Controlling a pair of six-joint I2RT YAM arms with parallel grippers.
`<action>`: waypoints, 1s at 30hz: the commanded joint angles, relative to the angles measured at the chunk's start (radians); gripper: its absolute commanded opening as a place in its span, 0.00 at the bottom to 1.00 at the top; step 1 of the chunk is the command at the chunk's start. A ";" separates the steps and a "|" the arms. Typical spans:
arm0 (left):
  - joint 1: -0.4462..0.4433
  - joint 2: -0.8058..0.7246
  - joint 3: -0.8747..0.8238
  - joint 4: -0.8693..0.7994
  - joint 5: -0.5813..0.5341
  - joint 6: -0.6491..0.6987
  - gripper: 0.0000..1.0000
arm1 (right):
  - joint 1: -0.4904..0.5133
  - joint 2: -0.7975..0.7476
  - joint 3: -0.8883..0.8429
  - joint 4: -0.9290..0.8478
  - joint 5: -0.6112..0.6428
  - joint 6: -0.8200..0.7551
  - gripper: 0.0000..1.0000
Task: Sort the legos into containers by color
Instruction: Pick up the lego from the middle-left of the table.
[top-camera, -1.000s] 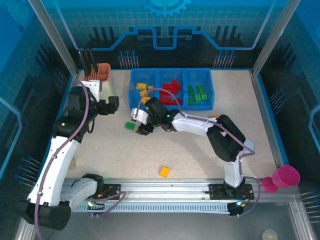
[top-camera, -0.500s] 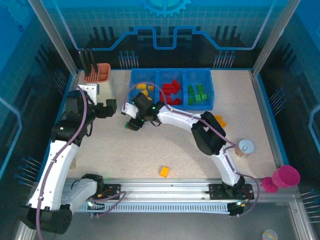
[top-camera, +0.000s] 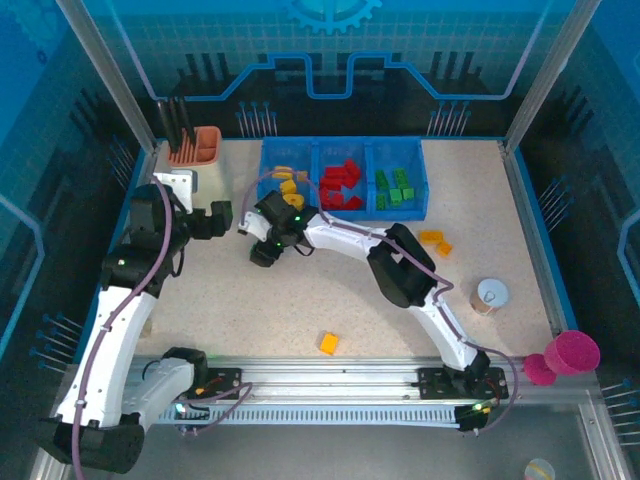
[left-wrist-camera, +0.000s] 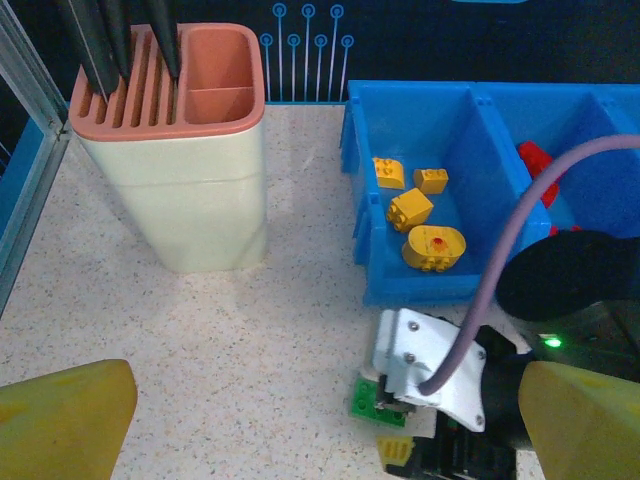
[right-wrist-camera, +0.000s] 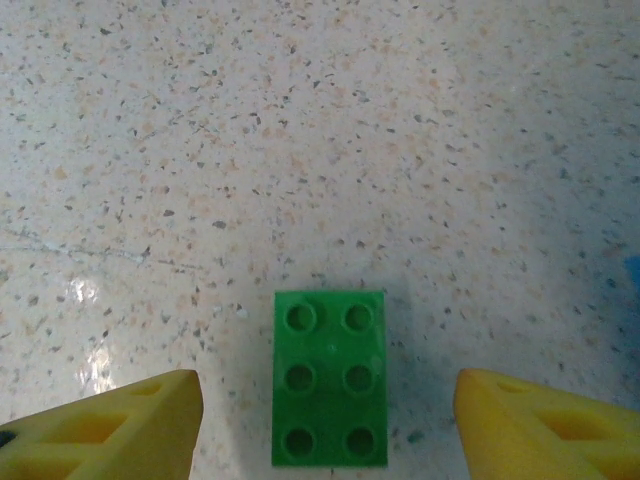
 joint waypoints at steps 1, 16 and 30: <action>0.012 -0.019 -0.023 -0.015 0.022 -0.009 0.99 | 0.017 0.074 0.071 -0.065 -0.001 -0.006 0.68; 0.018 -0.021 -0.040 0.000 0.023 -0.010 0.99 | 0.018 0.133 0.117 -0.117 0.023 -0.010 0.53; 0.020 -0.005 -0.041 0.002 0.028 -0.013 0.99 | -0.025 -0.231 -0.253 -0.076 0.097 -0.007 0.25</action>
